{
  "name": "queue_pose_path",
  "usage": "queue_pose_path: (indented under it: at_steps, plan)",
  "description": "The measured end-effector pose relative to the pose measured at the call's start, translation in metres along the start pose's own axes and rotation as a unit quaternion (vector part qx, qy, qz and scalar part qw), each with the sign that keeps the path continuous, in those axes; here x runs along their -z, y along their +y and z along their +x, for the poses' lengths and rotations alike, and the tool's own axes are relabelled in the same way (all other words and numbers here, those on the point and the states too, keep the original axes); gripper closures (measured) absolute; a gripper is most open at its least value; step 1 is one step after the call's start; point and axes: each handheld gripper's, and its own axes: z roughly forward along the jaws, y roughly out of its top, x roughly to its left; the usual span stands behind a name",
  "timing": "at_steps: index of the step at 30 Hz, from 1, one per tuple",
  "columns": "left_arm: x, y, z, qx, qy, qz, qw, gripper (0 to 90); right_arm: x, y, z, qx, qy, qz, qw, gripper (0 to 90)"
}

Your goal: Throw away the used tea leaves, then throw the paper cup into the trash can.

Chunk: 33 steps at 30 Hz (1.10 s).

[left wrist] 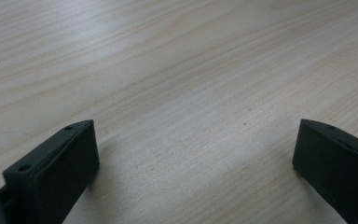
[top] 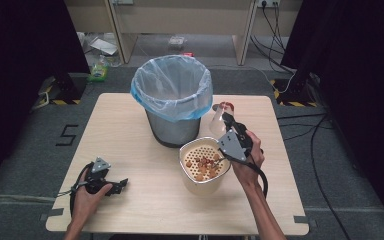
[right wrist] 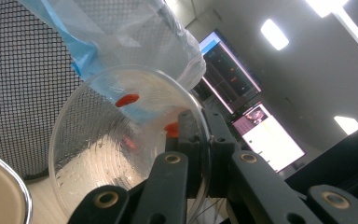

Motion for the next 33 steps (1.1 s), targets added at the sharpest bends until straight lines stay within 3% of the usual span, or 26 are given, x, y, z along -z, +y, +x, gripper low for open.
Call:
queue_pose_path:
  at_steps: [2, 5, 6, 15, 26, 33]
  plan:
    - [0.000, 0.000, 0.000, 0.001, 0.000, 0.000, 1.0000, 0.0, -0.001, 0.000, -0.001, -0.001, 0.001, 0.001, 1.0000, 87.9]
    - [0.000, 0.000, 0.000, 0.001, 0.000, 0.000, 1.0000, 0.0, -0.007, 0.001, -0.009, -0.029, 0.009, 0.005, 0.9995, 87.8]
    - [0.000, 0.000, 0.000, 0.002, 0.000, 0.000, 1.0000, 0.0, -0.011, 0.002, -0.014, -0.049, 0.016, 0.005, 0.9987, 87.8]
    - [-0.001, 0.001, 0.000, 0.002, 0.001, -0.001, 1.0000, 0.0, -0.025, 0.005, -0.039, -0.097, 0.028, 0.016, 0.9947, 87.8]
    - [-0.001, 0.001, 0.000, 0.002, 0.001, -0.001, 1.0000, 0.0, -0.044, 0.018, -0.070, -0.126, 0.029, 0.023, 0.9913, 87.7]
    - [-0.001, 0.001, 0.000, 0.002, 0.001, -0.001, 1.0000, 0.0, -0.055, 0.033, -0.086, -0.119, 0.022, 0.020, 0.9925, 87.7]
